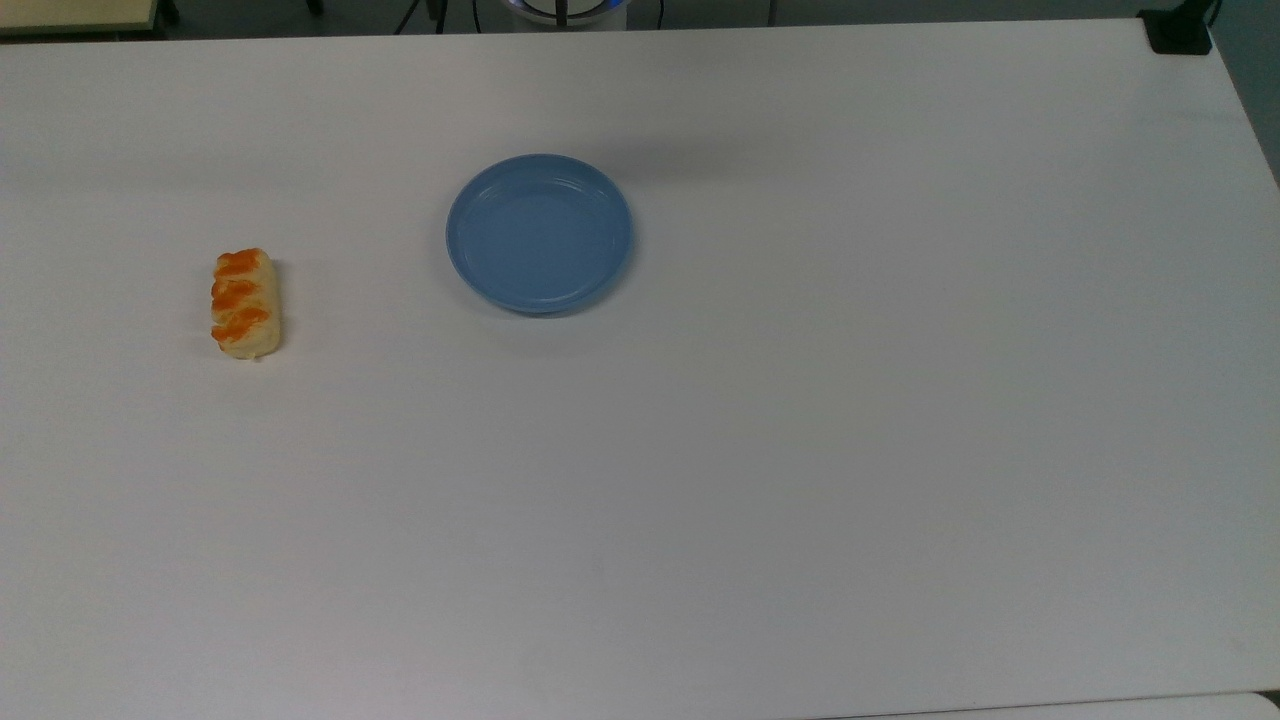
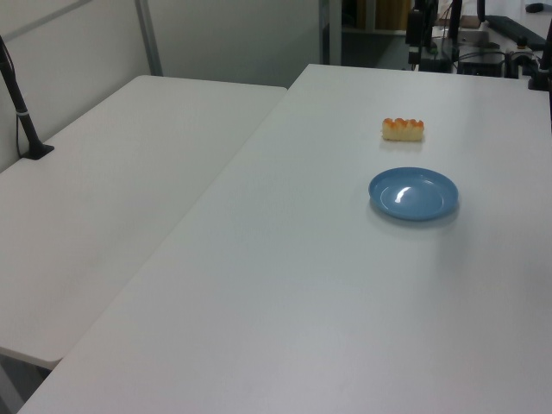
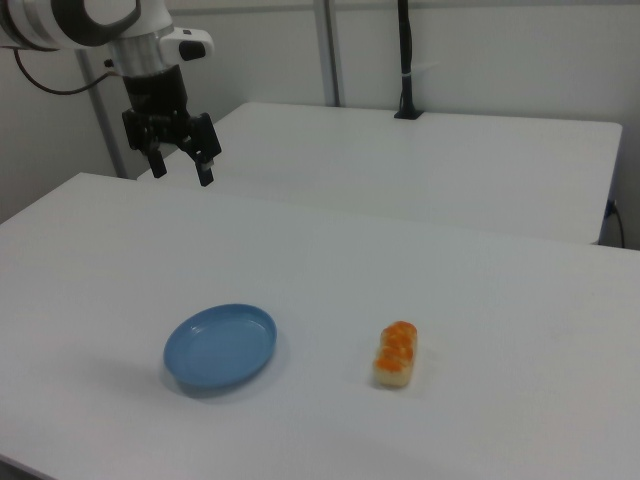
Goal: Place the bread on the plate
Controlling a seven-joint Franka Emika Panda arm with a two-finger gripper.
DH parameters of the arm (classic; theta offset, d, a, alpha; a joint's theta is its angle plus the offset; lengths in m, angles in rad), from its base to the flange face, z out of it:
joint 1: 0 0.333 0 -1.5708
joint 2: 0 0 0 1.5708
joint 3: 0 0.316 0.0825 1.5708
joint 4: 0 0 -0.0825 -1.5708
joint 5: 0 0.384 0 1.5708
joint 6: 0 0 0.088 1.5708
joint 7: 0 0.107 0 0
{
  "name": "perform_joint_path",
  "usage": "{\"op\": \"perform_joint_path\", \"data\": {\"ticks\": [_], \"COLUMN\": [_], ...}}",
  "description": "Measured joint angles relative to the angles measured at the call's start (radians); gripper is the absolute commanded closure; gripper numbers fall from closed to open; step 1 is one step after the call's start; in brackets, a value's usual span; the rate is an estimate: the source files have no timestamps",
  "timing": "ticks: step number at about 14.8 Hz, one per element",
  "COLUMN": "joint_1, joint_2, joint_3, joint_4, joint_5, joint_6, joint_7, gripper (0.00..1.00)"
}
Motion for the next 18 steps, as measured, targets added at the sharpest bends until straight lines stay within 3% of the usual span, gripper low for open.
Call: {"op": "perform_joint_path", "data": {"ticks": [14, 16, 18], "joint_1": [0.002, -0.009, -0.067], "joint_2": [0.004, 0.017, 0.039], "joint_3": [0.002, 0.000, -0.001], "joint_4": [-0.003, -0.003, -0.003], "joint_5": [0.000, 0.000, 0.000], "joint_6": [-0.029, -0.028, -0.023], "joint_7": [-0.008, -0.115, -0.226], "gripper": [0.00, 0.00, 0.00]}}
